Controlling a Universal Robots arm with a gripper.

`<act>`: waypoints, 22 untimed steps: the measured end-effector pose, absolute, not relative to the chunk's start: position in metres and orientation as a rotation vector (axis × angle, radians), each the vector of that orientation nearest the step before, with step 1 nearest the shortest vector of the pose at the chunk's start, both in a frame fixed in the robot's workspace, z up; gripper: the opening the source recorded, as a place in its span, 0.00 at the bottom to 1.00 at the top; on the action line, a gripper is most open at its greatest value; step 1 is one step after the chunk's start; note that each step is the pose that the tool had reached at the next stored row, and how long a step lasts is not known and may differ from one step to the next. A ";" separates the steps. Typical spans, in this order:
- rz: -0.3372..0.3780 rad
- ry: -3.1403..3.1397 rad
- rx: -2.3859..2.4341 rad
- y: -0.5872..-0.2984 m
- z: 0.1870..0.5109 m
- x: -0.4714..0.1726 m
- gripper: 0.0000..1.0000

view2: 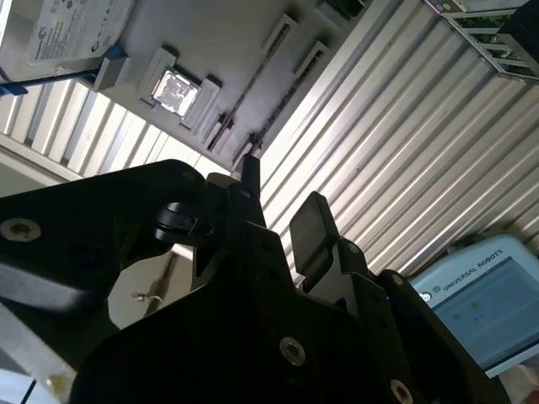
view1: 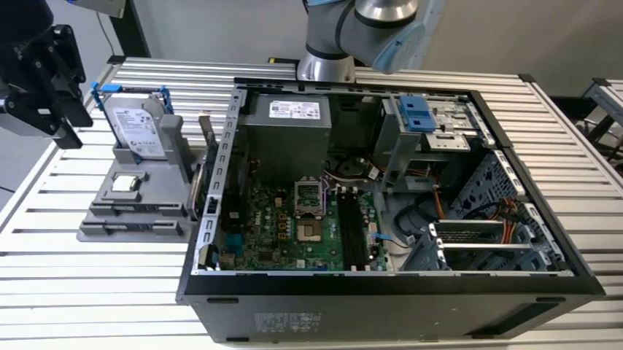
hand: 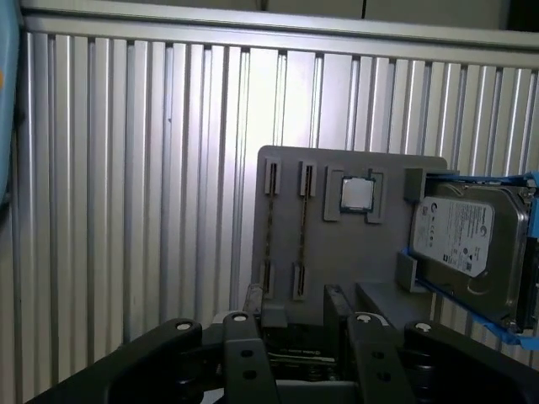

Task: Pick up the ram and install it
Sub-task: 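Pick up the ram and move it above insertion slot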

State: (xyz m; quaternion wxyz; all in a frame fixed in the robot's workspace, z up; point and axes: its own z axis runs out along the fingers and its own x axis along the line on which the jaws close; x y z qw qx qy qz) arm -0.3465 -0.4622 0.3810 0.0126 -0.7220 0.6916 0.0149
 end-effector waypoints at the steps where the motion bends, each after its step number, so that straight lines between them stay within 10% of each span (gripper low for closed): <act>1: 0.046 2.155 -2.250 -0.462 0.381 -0.347 1.00; 22: 0.049 2.156 -2.251 -0.460 0.380 -0.348 1.00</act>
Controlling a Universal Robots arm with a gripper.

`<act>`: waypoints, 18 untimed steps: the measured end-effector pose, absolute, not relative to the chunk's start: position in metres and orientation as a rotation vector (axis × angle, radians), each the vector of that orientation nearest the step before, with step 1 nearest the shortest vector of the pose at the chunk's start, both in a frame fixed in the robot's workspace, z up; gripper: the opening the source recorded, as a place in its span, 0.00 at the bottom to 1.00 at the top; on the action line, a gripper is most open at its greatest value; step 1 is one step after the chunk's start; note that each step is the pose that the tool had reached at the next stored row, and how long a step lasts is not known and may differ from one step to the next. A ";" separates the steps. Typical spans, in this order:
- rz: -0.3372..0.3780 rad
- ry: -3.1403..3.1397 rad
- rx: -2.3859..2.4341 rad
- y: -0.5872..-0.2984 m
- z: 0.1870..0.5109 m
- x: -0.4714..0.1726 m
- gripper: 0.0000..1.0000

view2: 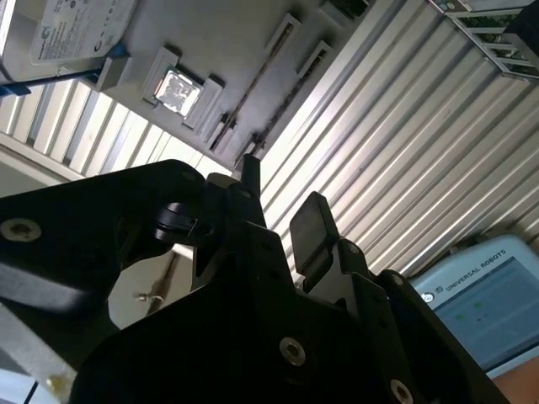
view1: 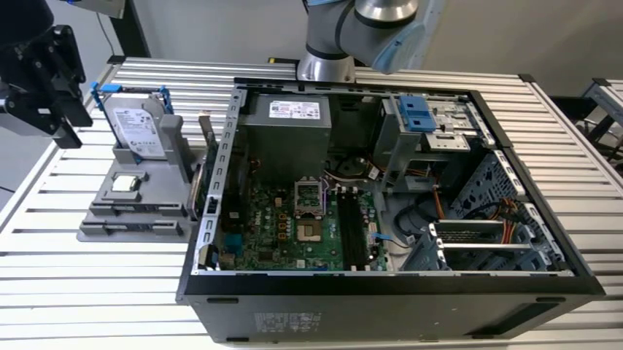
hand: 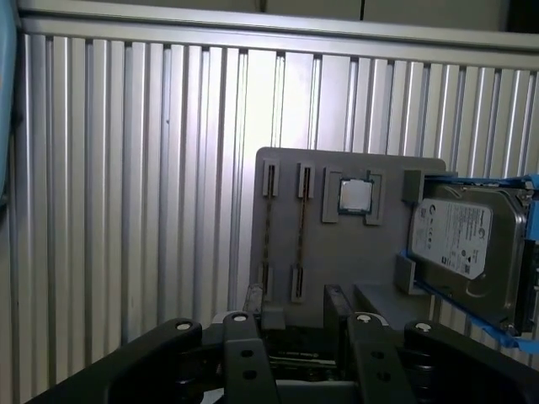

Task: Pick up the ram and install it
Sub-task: 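Pick up the ram and move it above insertion slot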

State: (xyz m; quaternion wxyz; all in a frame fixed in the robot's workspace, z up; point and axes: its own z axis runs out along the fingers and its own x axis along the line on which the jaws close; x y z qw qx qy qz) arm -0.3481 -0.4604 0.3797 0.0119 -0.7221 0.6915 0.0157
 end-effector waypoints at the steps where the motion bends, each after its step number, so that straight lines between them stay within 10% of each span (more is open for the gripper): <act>1: 0.049 2.156 -2.251 -0.460 0.380 -0.349 1.00; 18: 0.055 2.160 -2.253 -0.455 0.365 -0.355 1.00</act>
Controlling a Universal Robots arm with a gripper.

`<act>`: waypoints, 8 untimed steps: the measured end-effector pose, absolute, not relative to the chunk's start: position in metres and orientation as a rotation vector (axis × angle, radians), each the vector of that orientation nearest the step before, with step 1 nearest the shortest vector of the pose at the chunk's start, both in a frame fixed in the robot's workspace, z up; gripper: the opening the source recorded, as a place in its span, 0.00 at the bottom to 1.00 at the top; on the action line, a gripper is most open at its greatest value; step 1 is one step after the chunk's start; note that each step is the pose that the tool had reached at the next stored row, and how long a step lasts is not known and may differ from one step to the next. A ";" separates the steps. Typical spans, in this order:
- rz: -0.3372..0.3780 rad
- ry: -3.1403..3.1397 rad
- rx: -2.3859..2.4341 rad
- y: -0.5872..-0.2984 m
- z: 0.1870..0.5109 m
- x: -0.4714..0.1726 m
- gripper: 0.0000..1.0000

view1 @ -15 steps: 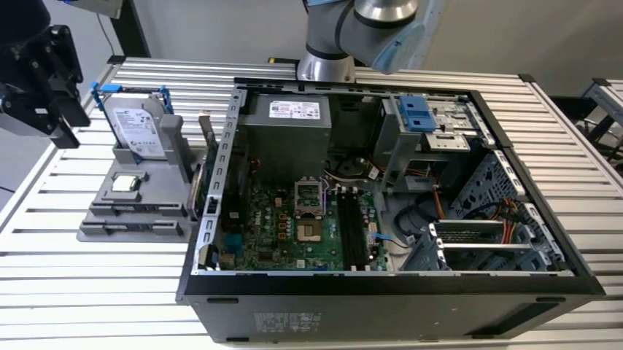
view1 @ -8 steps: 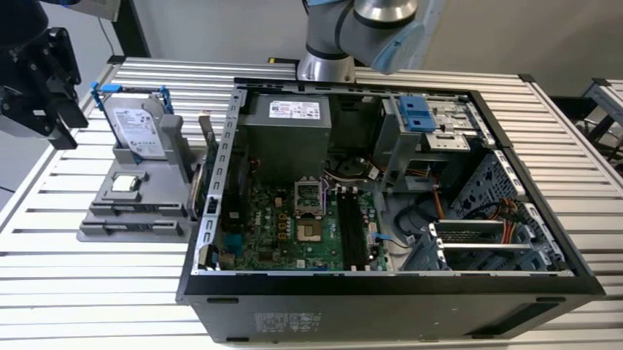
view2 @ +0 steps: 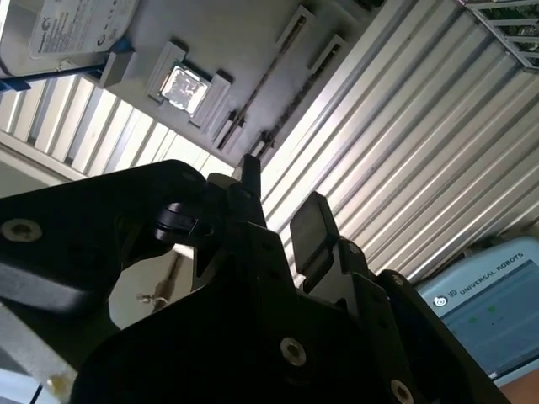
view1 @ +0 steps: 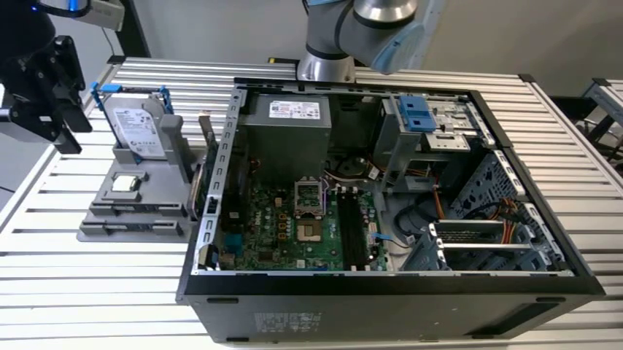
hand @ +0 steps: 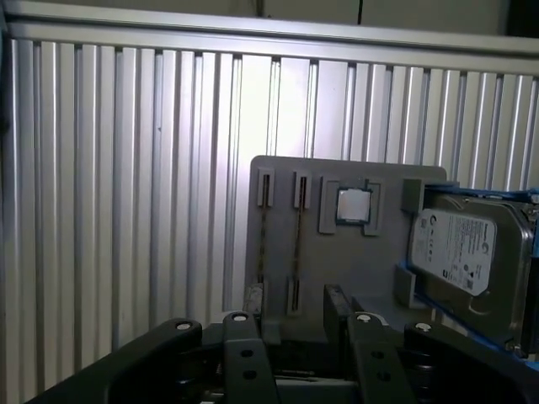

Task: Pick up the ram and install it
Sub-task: 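Pick up the ram and move it above insertion slot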

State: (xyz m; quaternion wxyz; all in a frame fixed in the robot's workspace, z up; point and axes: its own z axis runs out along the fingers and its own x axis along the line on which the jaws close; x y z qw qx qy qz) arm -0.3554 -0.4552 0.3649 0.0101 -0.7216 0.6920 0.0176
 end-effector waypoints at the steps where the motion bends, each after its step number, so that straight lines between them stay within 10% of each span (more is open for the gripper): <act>1: 0.055 2.160 -2.253 -0.455 0.364 -0.356 1.00; 8: 0.055 2.160 -2.253 -0.454 0.356 -0.356 1.00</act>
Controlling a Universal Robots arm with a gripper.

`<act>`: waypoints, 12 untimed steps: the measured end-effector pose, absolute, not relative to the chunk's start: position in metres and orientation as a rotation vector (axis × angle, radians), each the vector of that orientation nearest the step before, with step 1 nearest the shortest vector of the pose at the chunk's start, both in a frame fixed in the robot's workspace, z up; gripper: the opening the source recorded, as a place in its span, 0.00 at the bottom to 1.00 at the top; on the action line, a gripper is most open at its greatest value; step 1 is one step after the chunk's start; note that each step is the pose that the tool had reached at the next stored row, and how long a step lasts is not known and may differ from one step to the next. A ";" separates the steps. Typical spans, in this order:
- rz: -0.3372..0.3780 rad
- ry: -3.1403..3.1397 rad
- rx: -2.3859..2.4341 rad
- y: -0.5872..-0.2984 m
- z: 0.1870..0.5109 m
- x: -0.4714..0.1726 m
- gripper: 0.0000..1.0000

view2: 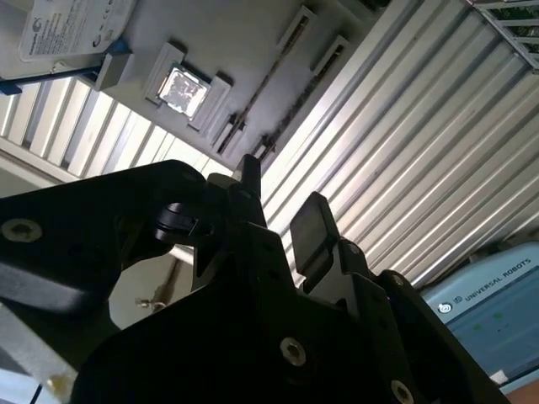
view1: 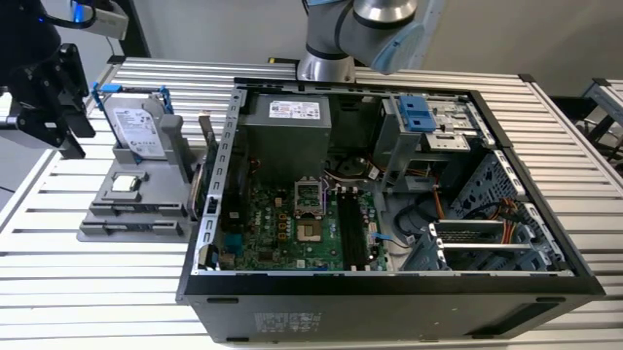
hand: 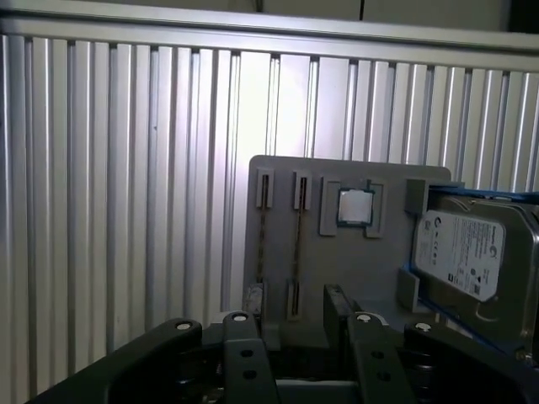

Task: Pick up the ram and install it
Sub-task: 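Pick up the ram and move it above insertion slot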

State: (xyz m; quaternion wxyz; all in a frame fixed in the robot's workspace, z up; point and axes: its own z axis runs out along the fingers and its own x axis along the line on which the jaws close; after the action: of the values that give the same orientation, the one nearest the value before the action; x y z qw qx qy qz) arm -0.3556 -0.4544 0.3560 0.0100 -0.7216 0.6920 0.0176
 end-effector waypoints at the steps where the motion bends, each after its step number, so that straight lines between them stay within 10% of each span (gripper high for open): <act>1: 0.055 2.160 -2.253 -0.454 0.355 -0.356 1.00; 12: 0.055 2.160 -2.253 -0.454 0.345 -0.352 1.00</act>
State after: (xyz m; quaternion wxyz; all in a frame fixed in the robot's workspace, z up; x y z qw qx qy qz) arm -0.3523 -0.4543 0.3446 0.0100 -0.7216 0.6920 0.0176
